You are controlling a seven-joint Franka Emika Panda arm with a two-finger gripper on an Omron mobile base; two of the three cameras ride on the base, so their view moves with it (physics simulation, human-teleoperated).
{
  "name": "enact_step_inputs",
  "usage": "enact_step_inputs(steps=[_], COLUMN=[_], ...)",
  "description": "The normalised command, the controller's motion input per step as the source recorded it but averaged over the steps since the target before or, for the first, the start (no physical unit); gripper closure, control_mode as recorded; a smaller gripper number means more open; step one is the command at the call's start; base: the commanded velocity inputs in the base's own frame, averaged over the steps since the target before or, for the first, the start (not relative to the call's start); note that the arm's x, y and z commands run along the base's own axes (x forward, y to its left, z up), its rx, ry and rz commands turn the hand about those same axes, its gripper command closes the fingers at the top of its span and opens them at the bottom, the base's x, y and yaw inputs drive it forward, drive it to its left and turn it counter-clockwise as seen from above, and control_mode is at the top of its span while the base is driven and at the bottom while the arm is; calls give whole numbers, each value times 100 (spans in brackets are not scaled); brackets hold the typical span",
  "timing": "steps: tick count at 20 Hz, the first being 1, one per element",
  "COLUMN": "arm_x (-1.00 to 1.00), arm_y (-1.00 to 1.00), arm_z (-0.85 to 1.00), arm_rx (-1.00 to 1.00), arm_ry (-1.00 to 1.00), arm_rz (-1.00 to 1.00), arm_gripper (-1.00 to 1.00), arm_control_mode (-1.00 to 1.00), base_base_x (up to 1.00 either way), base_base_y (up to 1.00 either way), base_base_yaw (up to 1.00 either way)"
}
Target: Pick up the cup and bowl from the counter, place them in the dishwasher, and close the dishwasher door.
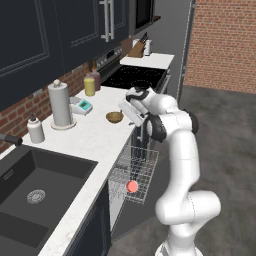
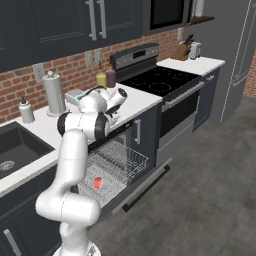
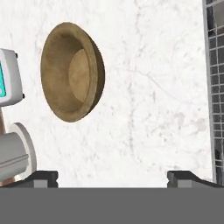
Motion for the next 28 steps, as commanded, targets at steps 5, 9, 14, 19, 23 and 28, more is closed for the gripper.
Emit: enact_step_inputs(steps=[5, 9, 14, 19, 23, 28], arm_x=[19, 20, 22, 35, 27, 14], arm_y=[0, 0, 0, 1, 1, 3], arm_z=[-15, -20, -12, -1, 0, -10], arm_rx=[-1, -3, -3, -3, -1, -2], arm_ry=[0, 0, 0, 0, 0, 0], arm_rz=[0, 0, 0, -1, -3, -1], arm_gripper=[-100, -100, -100, -100, -100, -100], arm_control_mode=[-100, -100, -100, -100, -100, -100], base_base_x=[0, 0, 0, 0, 0, 0], base_base_y=[0, 0, 0, 0, 0, 0], base_base_yaw=[0, 0, 0, 0, 0, 0])
